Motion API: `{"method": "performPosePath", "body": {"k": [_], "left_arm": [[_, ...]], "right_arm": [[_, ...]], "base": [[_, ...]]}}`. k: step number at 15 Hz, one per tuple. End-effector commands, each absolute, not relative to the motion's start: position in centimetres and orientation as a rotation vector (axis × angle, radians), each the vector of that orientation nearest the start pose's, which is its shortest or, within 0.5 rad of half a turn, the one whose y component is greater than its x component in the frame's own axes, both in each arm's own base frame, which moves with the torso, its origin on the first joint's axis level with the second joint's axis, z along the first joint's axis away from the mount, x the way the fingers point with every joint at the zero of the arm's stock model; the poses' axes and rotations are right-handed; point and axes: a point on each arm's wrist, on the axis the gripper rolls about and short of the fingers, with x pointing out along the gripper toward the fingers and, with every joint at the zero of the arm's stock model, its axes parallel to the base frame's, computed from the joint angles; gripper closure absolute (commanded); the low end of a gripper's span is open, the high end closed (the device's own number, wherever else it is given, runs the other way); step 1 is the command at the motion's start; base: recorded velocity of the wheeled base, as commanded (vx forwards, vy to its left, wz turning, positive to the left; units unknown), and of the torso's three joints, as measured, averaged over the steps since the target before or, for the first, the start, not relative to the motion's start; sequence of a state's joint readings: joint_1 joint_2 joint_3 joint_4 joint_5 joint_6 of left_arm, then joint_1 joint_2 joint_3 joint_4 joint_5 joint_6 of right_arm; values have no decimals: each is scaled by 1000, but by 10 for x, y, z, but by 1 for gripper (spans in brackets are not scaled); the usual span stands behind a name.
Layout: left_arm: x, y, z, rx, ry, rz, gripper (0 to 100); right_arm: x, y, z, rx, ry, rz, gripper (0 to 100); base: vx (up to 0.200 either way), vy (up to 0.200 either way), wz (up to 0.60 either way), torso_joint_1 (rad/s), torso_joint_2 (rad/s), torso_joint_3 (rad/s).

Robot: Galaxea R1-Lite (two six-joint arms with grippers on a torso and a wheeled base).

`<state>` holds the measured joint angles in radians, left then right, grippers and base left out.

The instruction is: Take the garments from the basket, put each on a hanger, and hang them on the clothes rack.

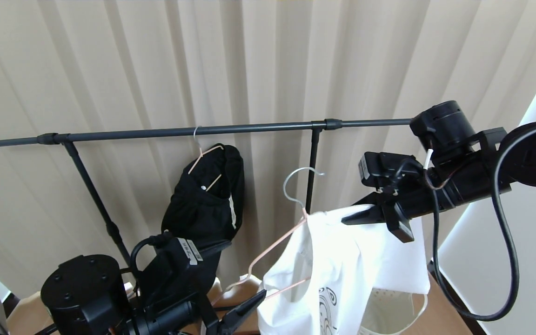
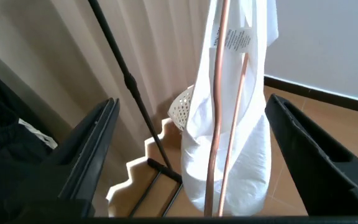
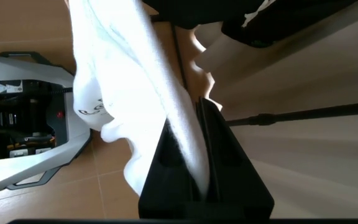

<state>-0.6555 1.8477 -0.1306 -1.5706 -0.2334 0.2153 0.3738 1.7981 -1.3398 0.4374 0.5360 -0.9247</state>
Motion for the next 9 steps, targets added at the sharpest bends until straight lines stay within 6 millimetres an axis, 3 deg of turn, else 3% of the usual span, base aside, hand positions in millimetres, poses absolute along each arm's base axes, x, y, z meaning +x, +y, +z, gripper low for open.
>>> {"method": "performPosePath", "body": {"k": [1, 4, 9], "left_arm": [[185, -141, 91, 194, 62, -894, 0], [198, -130, 98, 40, 90, -909, 0], [213, -129, 105, -33, 71, -871, 0]], "right_arm": [[290, 122, 213, -739, 445, 1162, 100], [288, 117, 219, -798, 469, 1043, 100], [274, 110, 231, -882, 412, 826, 100]], "base": [[0, 0, 0, 0, 0, 0], [0, 0, 0, 0, 0, 0], [0, 0, 0, 0, 0, 0]]}}
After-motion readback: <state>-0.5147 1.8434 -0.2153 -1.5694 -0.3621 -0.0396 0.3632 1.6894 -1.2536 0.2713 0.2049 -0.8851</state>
